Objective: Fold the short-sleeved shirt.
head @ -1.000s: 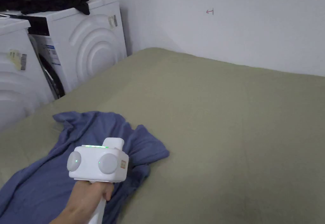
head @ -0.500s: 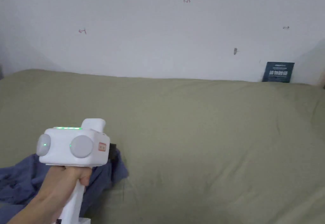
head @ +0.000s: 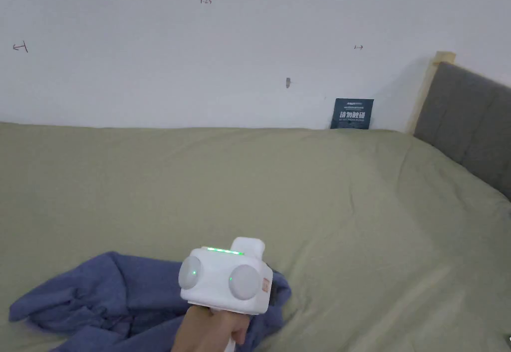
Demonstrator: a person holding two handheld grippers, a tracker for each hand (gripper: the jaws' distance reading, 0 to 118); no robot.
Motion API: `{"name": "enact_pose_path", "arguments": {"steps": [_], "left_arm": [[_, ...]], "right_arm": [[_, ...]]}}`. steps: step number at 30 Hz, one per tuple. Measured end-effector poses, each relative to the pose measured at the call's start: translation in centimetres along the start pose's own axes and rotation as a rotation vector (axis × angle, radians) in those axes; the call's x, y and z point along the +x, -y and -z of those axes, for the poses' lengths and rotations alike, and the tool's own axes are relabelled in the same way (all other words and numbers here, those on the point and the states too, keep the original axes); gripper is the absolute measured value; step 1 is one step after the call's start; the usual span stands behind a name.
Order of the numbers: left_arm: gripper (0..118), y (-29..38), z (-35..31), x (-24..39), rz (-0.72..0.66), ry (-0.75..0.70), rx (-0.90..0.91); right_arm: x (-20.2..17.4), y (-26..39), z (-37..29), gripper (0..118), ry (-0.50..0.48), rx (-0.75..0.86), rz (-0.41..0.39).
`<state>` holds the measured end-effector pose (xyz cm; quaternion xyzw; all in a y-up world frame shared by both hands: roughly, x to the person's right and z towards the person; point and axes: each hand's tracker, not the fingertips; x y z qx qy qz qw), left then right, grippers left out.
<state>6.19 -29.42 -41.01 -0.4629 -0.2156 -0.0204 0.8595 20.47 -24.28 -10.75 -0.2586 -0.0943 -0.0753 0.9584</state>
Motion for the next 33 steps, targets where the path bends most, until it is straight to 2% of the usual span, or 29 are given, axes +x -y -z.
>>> {"name": "enact_pose_path", "arguments": {"steps": [1, 3, 8, 12, 15, 17, 18, 20, 21, 26, 29, 33], "left_arm": [[34, 0.5, 0.6, -0.4, 0.022, -0.028, -0.02], [116, 1.3, 0.7, -1.0, 0.054, -0.06, -0.077], [118, 2.8, -7.9, -3.7, 0.065, -0.105, 0.105], [118, 6.8, -20.0, -6.7, 0.035, -0.19, 0.336], [115, 11.1, -28.9, -9.3, -0.031, -0.266, 0.5], [102, 13.8, -33.4, -10.2, -0.075, -0.326, 0.603], [77, 15.3, -35.5, -10.6, -0.071, -0.373, 0.637], [12, 18.0, -38.6, -11.2, -0.076, -0.48, 0.704], [0, 18.9, -39.2, -11.2, -0.09, -0.536, 0.717], [0, 23.1, -41.5, -12.9, -0.187, -0.564, 0.728], [0, 25.1, -41.8, -12.9, -0.166, -0.632, 0.749], [0, 25.7, -41.9, -13.9, -0.179, -0.622, 0.72]], "right_arm": [[0.1, 0.0, 0.3, 3, 0.0, -0.005, 0.004], [0.0, 0.1, 0.5, 3, -0.002, -0.013, 0.005], [-1.1, -0.7, 0.2, 3, -0.039, 0.01, 0.003], [-2.8, -1.9, -1.6, 3, -0.094, 0.078, -0.011], [-4.3, -2.5, -2.9, 3, -0.127, 0.127, -0.047], [-5.3, -2.8, -3.6, 3, -0.141, 0.155, -0.077], [-5.8, -2.9, -4.0, 3, -0.144, 0.182, -0.093], [-6.7, -3.3, -4.6, 3, -0.15, 0.221, -0.1], [-7.3, -3.6, -4.9, 3, -0.146, 0.243, -0.107], [-9.0, -4.6, -6.0, 3, -0.164, 0.298, -0.12], [-9.5, -4.6, -6.6, 3, -0.173, 0.315, -0.142], [-9.7, -4.5, -6.8, 3, -0.179, 0.312, -0.147]]}}
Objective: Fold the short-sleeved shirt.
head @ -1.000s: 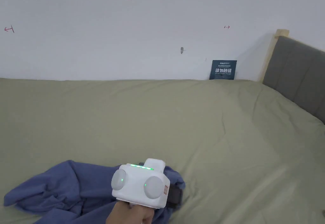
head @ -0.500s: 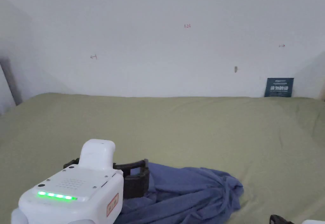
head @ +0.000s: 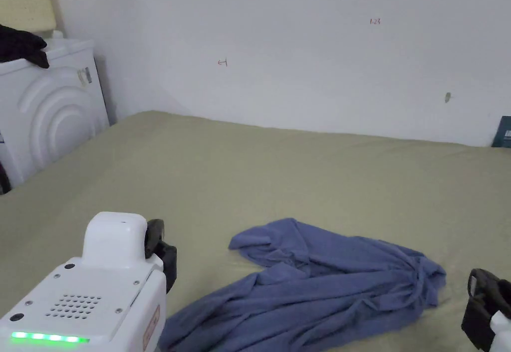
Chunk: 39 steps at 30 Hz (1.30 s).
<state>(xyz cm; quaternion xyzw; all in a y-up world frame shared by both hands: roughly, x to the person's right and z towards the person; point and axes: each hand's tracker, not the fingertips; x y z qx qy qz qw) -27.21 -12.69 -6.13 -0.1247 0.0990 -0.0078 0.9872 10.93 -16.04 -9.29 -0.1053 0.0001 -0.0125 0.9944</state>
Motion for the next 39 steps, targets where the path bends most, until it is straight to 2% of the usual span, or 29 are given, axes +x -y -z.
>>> {"name": "enact_pose_path", "arguments": {"steps": [6, 12, 13, 14, 15, 16, 18, 19, 21, 23, 26, 27, 28, 29, 30, 32, 34, 35, 39], "left_arm": [[0, 1.6, 4.2, -1.9, -0.042, 0.053, -0.18], [0, 7.3, 12.9, -4.9, -0.074, 0.104, -0.544], [7, 8.6, 14.4, -5.3, -0.086, 0.113, -0.589], [32, 9.5, 15.7, -5.6, -0.072, 0.129, -0.655], [90, 10.3, 16.9, -5.9, -0.101, 0.128, -0.699], [118, 11.2, 18.1, -6.0, -0.109, 0.136, -0.75], [115, 12.7, 19.7, -5.9, -0.082, 0.128, -0.826], [115, 13.1, 20.5, -5.8, -0.04, 0.089, -0.79], [113, 13.7, 21.0, -4.7, 0.019, 0.067, -0.834], [106, 14.5, 21.8, -4.2, 0.018, 0.076, -0.87], [105, 16.1, 23.1, -4.5, 0.03, 0.061, -0.877], [93, 15.5, 22.8, -4.6, 0.036, 0.065, -0.874], [70, 14.9, 22.1, -4.4, 0.04, 0.091, -0.838], [27, 14.4, 21.8, -4.3, 0.063, 0.08, -0.807], [0, 14.3, 21.7, -4.4, 0.073, 0.078, -0.779], [0, 13.8, 21.6, -4.3, 0.039, 0.114, -0.839], [0, 14.0, 21.6, -4.2, 0.038, 0.108, -0.817], [0, 13.7, 21.8, -4.3, 0.081, 0.075, -0.772], [0, 14.5, 21.8, -4.0, 0.047, 0.099, -0.795]], "right_arm": [[-0.4, 0.9, 0.8, 3, -0.016, -0.031, 0.004], [-0.9, 2.9, 2.5, 3, -0.032, -0.113, 0.001], [-1.0, 3.3, 2.9, 3, -0.035, -0.129, 0.006], [-1.1, 3.7, 3.4, 3, -0.038, -0.147, 0.004], [-1.2, 4.1, 3.7, 3, -0.036, -0.162, -0.002], [-1.3, 4.5, 4.2, 3, -0.033, -0.176, -0.008], [-1.5, 5.3, 4.9, 3, -0.034, -0.208, -0.011], [-1.5, 5.6, 5.3, 3, -0.035, -0.225, -0.008], [-1.6, 6.2, 5.7, 3, -0.041, -0.246, -0.004], [-1.6, 6.6, 6.2, 3, -0.043, -0.267, -0.007], [-1.5, 7.2, 6.8, 3, -0.045, -0.297, -0.001], [-1.4, 7.3, 7.0, 3, -0.046, -0.306, 0.005], [-1.3, 7.5, 7.3, 3, -0.046, -0.316, 0.013], [-1.2, 7.6, 7.6, 3, -0.049, -0.326, 0.021], [-1.0, 7.7, 8.1, 3, -0.046, -0.34, 0.026], [-0.4, 7.7, 9.4, 3, -0.037, -0.348, 0.03], [0.4, 7.1, 11.2, 3, -0.017, -0.362, 0.039], [1.1, 6.8, 12.4, 3, 0.001, -0.364, 0.044], [3.6, 5.1, 18.9, 3, 0.074, -0.393, 0.009]]}}
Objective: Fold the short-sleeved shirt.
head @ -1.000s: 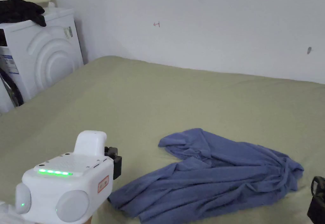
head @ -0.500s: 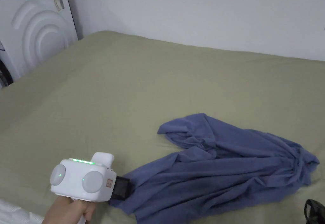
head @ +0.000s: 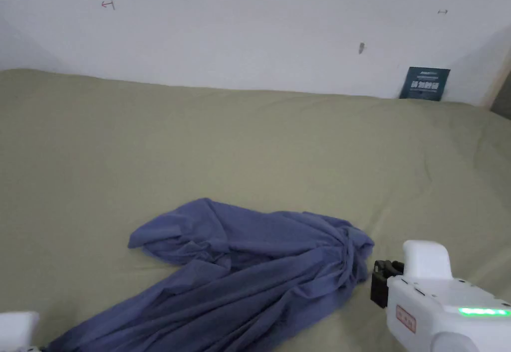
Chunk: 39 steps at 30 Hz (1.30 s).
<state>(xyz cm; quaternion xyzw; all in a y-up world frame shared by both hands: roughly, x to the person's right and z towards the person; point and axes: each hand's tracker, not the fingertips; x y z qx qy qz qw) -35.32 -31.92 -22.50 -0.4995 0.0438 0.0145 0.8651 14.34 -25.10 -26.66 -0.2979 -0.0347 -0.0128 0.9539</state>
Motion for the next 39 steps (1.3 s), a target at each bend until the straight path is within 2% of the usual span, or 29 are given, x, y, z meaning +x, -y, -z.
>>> {"name": "enact_pose_path", "arguments": {"steps": [6, 7, 8, 9, 10, 11, 12, 13, 16, 17, 18, 20, 21, 22, 23, 24, 25, 27, 29, 32, 34, 39], "left_arm": [[0, 0.3, 0.4, -0.4, -0.009, 0.021, 0.005], [0, 0.3, 0.4, -0.5, -0.013, 0.025, 0.004], [0, 0.3, 0.4, -0.5, -0.024, 0.027, 0.002], [0, 0.3, 0.7, -0.7, -0.029, 0.031, 0.001], [0, 0.3, 0.9, -0.8, -0.029, 0.034, -0.001], [0, 0.3, 0.9, -0.8, -0.033, 0.035, -0.001], [0, 0.3, 1.0, -0.8, -0.043, 0.047, -0.005], [0, 0.2, 1.0, -0.6, -0.042, 0.046, -0.006], [0, 0.0, 1.0, -0.5, -0.028, 0.032, -0.013], [0, -0.1, 1.1, -0.5, -0.021, 0.03, -0.015], [0, -0.1, 1.1, -0.5, -0.014, 0.029, -0.019], [0, -0.3, 1.1, -0.3, -0.004, 0.022, -0.023], [0, -0.2, 1.2, -0.3, -0.001, 0.02, -0.025], [0, -0.3, 1.1, -0.1, 0.001, 0.016, -0.026], [0, -0.4, 0.9, 0.0, 0.008, 0.011, -0.028], [0, -0.5, 0.6, 0.1, 0.007, 0.008, -0.025], [0, -0.5, 0.2, 0.1, 0.003, 0.01, -0.023], [0, -0.9, -0.7, -0.3, -0.022, 0.043, -0.022], [0, -1.7, -2.3, -0.8, -0.032, 0.036, 0.012], [0, -3.7, -5.2, -1.5, -0.049, 0.014, 0.104], [0, -5.4, -7.3, -1.8, -0.075, 0.009, 0.162], [0, -10.3, -12.4, -1.3, -0.014, -0.081, 0.301]], "right_arm": [[3.3, -6.4, 10.9, 4, 0.003, -0.117, 0.034], [3.5, -7.3, 12.7, 11, 0.006, -0.142, 0.018], [3.7, -8.0, 14.6, 34, -0.01, -0.176, -0.018], [3.7, -8.4, 16.0, 85, -0.007, -0.205, -0.037], [3.6, -8.7, 17.8, 114, -0.025, -0.24, -0.048], [3.5, -8.8, 19.4, 118, -0.051, -0.294, -0.052], [3.4, -8.7, 21.1, 111, -0.074, -0.36, -0.046], [3.2, -8.3, 22.2, 110, -0.097, -0.36, -0.049], [2.2, -7.6, 25.8, 110, -0.014, -0.44, -0.13], [1.8, -7.1, 26.6, 110, -0.014, -0.465, -0.159], [1.8, -6.5, 26.4, 110, -0.036, -0.462, -0.167], [1.1, -7.1, 26.0, 108, -0.008, -0.456, -0.153], [0.8, -7.5, 25.4, 93, -0.012, -0.456, -0.154], [1.1, -7.8, 24.3, 70, -0.081, -0.449, -0.16], [0.7, -8.2, 23.4, 34, -0.108, -0.427, -0.164], [0.2, -8.5, 22.7, 5, -0.123, -0.415, -0.186], [-0.4, -9.0, 21.9, 5, -0.059, -0.363, -0.25], [0.4, -9.7, 19.6, 5, -0.125, -0.363, -0.202], [1.2, -11.3, 16.9, 5, -0.098, -0.283, -0.165], [3.8, -13.7, 11.4, 5, -0.137, -0.19, -0.09], [5.4, -15.1, 7.4, 5, -0.126, -0.134, -0.059], [9.4, -18.2, -1.2, 5, -0.131, -0.002, 0.014]]}}
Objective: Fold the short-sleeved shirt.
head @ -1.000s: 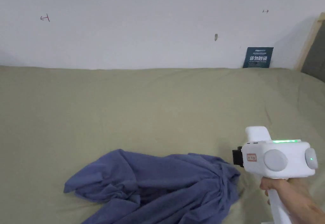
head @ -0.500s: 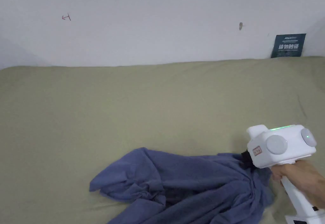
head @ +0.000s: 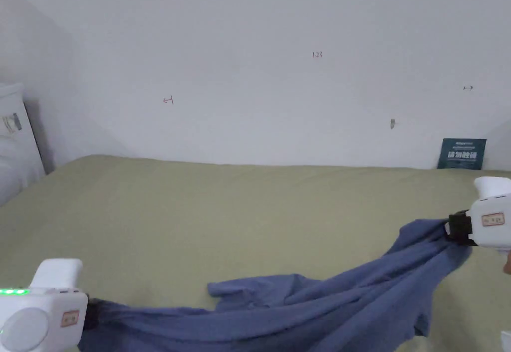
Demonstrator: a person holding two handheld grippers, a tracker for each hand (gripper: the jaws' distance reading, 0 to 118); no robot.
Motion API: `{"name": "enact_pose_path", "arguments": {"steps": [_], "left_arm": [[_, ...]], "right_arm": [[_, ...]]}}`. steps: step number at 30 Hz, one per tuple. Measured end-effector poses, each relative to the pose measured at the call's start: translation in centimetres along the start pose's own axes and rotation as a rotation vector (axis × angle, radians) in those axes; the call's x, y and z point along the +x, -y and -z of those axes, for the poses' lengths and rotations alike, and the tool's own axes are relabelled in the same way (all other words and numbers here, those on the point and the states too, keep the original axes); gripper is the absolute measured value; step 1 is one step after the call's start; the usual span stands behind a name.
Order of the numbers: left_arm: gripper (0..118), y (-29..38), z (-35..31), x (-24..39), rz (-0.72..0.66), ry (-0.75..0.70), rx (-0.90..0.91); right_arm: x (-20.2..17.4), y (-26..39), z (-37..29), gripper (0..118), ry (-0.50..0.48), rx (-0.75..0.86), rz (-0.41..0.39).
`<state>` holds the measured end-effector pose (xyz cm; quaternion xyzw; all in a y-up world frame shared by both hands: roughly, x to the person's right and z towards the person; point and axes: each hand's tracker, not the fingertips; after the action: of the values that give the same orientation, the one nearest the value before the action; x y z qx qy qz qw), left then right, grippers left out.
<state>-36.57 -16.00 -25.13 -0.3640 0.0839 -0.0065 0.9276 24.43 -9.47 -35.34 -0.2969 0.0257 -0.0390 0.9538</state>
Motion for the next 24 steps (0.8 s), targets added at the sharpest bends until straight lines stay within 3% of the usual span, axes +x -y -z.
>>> {"name": "enact_pose_path", "arguments": {"steps": [6, 13, 24], "left_arm": [[0, -7.3, -3.8, -0.6, -0.022, -0.055, 0.122], [0, -14.6, -7.8, 1.2, -0.044, -0.043, 0.25], [0, -22.1, -9.4, 5.0, -0.032, -0.107, 0.334]], "right_arm": [[3.4, -3.5, -8.8, 5, 0.072, 0.12, 0.008], [4.6, -7.0, -15.3, 5, 0.126, 0.246, 0.016], [5.2, -12.4, -14.3, 5, 0.18, 0.301, 0.013]]}}
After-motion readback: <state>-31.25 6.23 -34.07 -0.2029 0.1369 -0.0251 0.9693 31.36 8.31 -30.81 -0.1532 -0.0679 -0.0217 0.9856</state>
